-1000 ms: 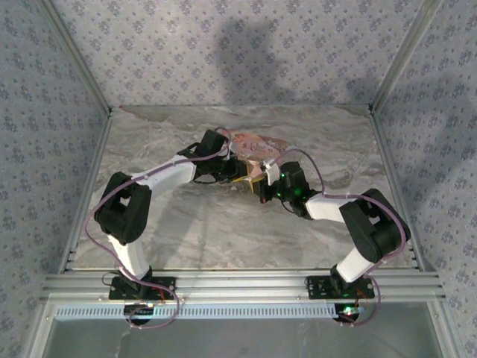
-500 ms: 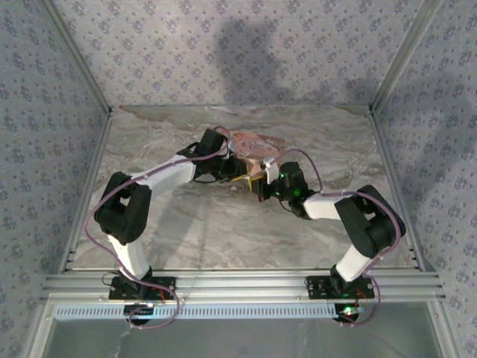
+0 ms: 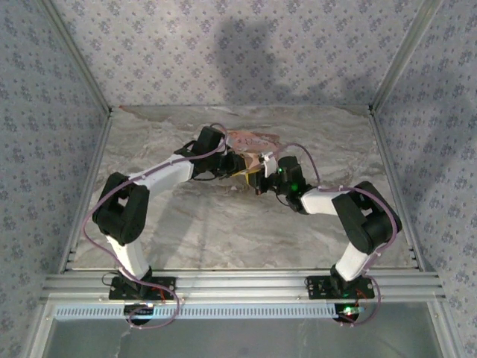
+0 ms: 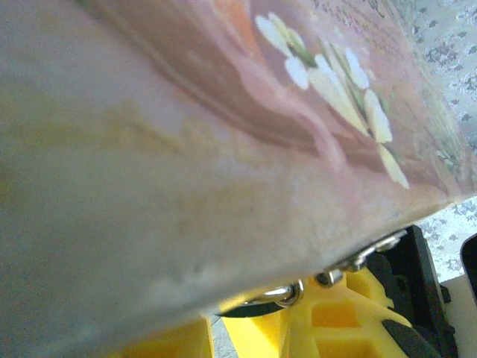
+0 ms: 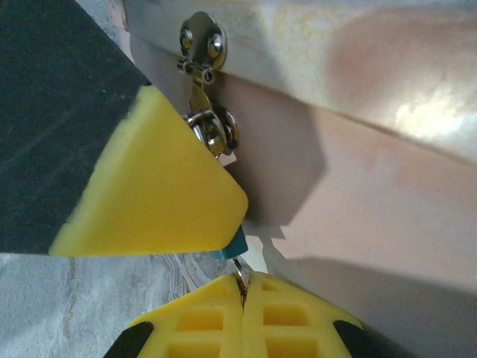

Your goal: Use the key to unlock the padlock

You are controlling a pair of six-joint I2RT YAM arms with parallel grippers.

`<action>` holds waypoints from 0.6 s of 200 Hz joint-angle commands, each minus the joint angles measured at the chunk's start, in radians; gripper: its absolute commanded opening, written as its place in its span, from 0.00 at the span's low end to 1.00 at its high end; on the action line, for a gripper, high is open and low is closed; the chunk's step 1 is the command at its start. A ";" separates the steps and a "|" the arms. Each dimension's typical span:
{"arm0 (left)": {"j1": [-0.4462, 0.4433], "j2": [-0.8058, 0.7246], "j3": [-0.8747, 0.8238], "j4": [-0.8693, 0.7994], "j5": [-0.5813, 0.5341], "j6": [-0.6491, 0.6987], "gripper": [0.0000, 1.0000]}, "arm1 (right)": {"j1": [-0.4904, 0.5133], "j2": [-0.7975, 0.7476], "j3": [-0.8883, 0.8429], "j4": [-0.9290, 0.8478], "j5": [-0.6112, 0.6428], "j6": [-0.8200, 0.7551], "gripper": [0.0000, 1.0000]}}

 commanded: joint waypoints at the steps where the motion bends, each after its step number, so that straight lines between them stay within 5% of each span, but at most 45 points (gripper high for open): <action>1: -0.030 -0.028 -0.018 -0.020 0.097 0.005 0.14 | -0.012 0.001 0.089 0.135 -0.031 0.016 0.00; 120: -0.030 0.049 -0.053 0.003 0.082 0.047 0.14 | -0.023 0.043 0.024 0.113 -0.019 0.020 0.00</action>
